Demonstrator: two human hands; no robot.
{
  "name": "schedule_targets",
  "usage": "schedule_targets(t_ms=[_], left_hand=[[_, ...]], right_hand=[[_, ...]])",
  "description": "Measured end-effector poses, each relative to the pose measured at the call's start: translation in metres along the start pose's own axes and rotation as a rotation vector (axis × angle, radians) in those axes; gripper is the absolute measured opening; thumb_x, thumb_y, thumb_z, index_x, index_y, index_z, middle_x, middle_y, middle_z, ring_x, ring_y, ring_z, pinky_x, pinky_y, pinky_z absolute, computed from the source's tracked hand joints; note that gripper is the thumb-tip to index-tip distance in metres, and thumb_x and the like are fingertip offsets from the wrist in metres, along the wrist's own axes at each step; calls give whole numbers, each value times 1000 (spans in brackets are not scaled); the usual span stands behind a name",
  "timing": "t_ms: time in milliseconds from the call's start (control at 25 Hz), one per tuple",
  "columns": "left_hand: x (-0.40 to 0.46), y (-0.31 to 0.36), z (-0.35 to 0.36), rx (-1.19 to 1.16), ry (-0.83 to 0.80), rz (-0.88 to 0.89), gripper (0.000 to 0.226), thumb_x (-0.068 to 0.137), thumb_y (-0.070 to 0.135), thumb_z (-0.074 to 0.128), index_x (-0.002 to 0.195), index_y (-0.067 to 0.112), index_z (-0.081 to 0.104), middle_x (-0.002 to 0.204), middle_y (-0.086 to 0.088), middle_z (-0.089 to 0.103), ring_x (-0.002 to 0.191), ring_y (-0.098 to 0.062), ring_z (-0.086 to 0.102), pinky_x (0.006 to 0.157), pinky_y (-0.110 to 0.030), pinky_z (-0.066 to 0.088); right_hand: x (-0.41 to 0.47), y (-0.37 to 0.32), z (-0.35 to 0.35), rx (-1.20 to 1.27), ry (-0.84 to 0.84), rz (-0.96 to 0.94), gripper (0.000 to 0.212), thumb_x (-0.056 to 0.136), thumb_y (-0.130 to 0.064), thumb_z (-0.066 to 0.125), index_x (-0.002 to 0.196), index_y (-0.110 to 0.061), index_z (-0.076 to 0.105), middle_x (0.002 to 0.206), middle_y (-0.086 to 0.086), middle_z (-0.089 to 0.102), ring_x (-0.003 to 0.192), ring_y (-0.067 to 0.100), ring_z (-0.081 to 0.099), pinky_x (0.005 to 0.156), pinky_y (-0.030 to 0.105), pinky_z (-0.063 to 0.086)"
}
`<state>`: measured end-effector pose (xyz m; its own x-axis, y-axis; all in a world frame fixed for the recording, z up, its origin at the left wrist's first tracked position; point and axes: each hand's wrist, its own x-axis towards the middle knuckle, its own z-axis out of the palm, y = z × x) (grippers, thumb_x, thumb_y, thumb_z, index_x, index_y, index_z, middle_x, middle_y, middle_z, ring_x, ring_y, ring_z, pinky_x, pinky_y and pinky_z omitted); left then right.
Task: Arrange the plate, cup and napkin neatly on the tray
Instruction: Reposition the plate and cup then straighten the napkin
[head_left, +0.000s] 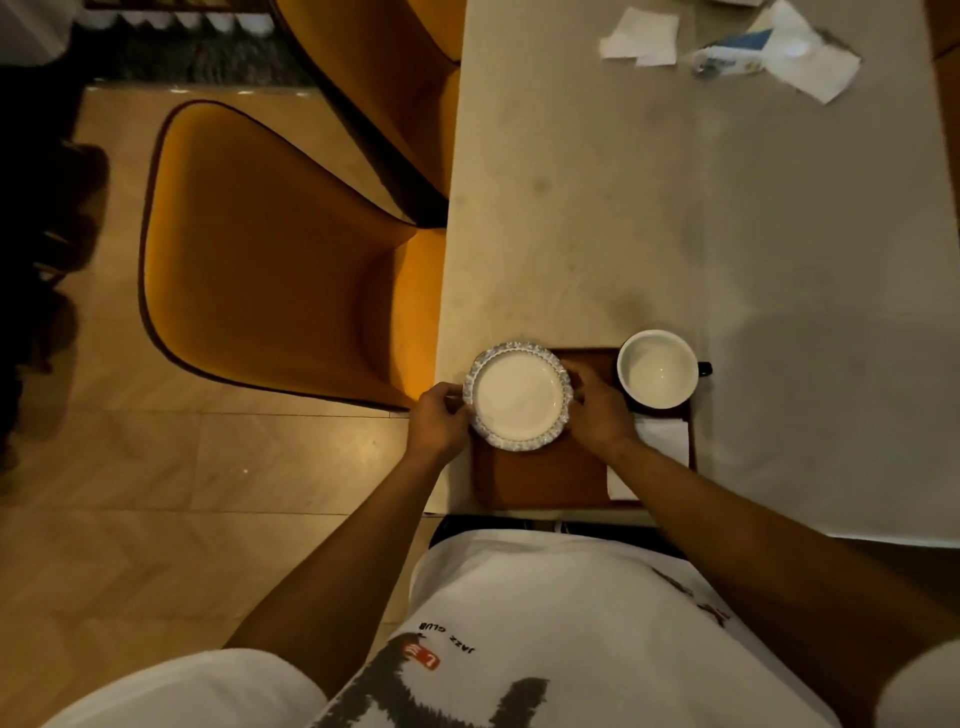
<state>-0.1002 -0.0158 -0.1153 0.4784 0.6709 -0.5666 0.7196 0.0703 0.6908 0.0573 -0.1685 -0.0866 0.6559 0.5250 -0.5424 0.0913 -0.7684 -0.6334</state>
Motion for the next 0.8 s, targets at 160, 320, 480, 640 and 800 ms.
schedule_targets(t_ms=[160,320,480,640,800], left_hand=[[-1,-2,0,17,-14,-27,26,89,10,68,114,6,66,105,-13,73,95,-27,69,85,-43,58],[-6,-4,-1,17,-36,-39,24,88,7,68,112,6,67,103,-13,74,95,-27,70,85,-45,59],[-17,-14,1,19,-54,-69,23,89,9,68,112,10,67,104,-11,74,95,-25,69,87,-46,59],[-31,-29,5,8,-45,-83,22,90,13,68,112,14,68,103,-6,74,94,-22,70,88,-46,59],[-41,-32,7,14,-28,-76,22,90,14,68,112,13,67,104,-6,74,95,-21,69,87,-43,59]], right_hand=[[-3,5,0,9,8,13,48,92,-13,59,137,-26,50,121,6,67,107,23,63,84,31,50],[-10,7,2,7,-6,30,48,93,-11,58,136,-30,50,119,5,67,106,23,63,84,34,53],[-17,14,1,-5,-42,30,47,90,-12,62,132,-30,51,116,3,68,105,20,63,82,35,54],[-28,22,1,1,-73,13,46,91,-11,62,132,-28,51,110,-1,65,101,20,63,81,38,56],[-36,26,3,0,-81,9,47,91,-10,61,133,-28,50,105,-3,61,98,18,61,82,39,56]])
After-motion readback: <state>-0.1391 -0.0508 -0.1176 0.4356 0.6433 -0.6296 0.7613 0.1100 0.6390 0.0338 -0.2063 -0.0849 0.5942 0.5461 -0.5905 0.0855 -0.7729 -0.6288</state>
